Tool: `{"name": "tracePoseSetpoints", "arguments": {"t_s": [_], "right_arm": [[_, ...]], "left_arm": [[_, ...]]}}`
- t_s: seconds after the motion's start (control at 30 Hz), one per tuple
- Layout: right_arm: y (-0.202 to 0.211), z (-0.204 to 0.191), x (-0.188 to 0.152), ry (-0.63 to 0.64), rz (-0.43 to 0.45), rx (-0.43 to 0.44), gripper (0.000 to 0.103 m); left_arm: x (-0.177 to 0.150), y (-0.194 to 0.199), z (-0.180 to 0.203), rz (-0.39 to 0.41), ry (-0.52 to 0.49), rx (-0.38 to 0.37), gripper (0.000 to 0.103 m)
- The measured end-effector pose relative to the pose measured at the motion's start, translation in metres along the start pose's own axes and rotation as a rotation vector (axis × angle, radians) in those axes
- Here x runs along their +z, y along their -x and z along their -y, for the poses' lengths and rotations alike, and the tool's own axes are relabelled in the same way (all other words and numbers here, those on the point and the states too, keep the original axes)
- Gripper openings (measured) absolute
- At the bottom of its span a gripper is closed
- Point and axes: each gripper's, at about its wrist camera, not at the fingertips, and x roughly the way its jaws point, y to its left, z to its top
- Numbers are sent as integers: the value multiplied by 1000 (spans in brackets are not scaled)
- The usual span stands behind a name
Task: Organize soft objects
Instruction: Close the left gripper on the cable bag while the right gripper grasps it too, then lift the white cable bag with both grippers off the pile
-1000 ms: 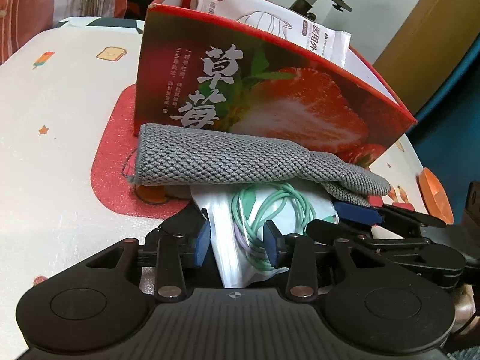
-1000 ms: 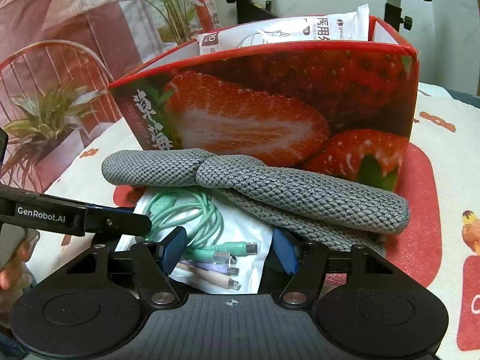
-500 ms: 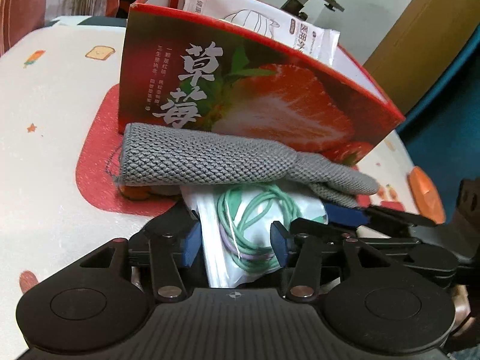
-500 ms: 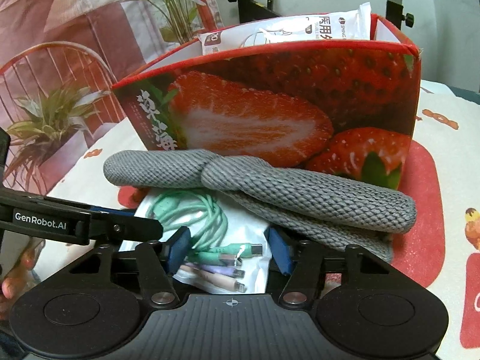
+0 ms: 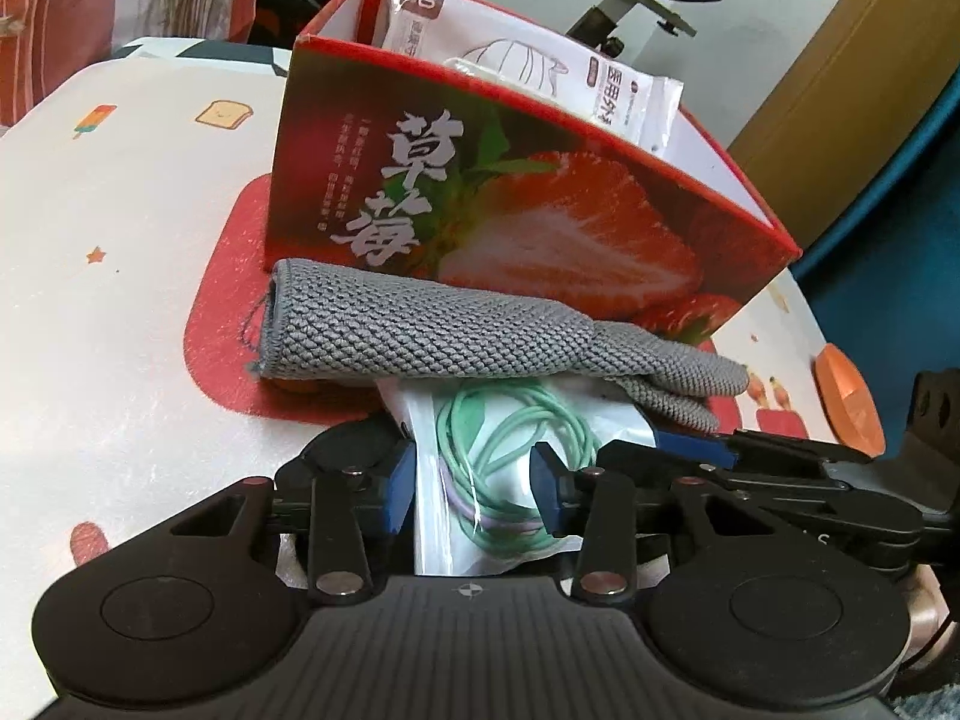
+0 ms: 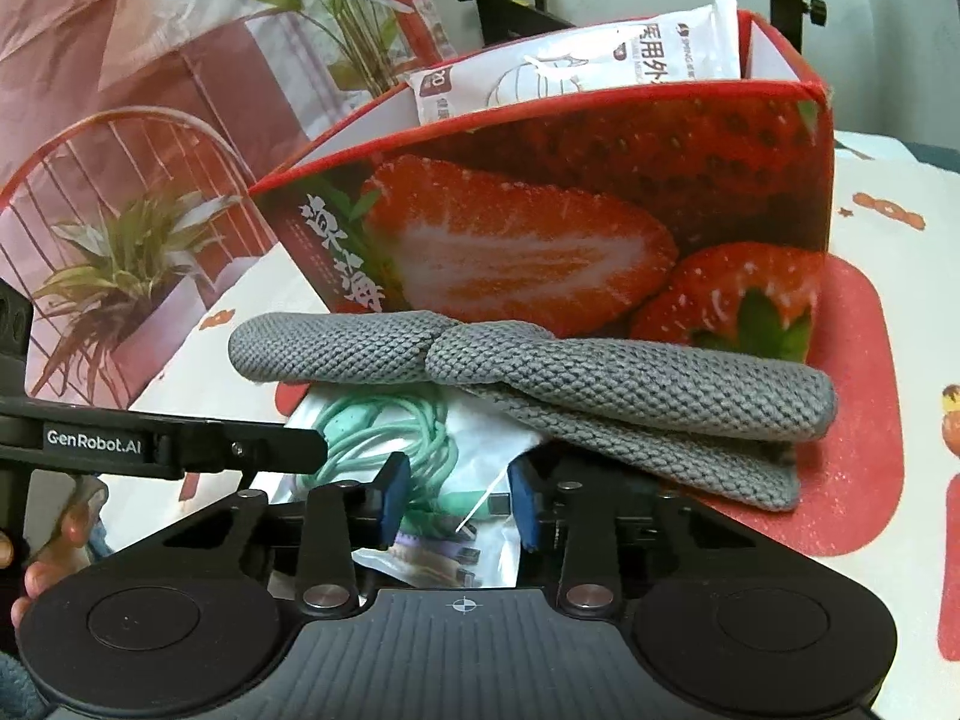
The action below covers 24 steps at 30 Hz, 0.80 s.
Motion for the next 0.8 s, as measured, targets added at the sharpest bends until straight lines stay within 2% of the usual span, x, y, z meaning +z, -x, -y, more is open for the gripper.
{"name": "tracePoseSetpoints", "arguments": {"t_s": [0.17,0.33,0.47,0.53,0.6,0.67,0.7,0.8], "right_arm": [[1,-2,-2,0,-6,-2,30],[17,-5,2,17,62,4,24],[29,-9,8,43,115,2,24],[27,-9,9,51,95,-8,24],[19,-6,8,23,37,-14,23],[12,-3,2,-27,-19,-11,17],[10,-2,-1,-37,-36,-5,17],[10,-7,-5,-41,-59,23,16]], "left_arm": [[0,11,1,39,-1,-18,43],[5,31,5,113,-3,-47,43],[6,30,4,91,15,-54,43],[2,23,-2,40,58,-50,43],[-3,18,-6,3,80,-53,41],[-6,17,-7,-12,92,-99,37],[-6,17,-5,-14,90,-127,37],[-6,20,6,-5,29,-123,37]]}}
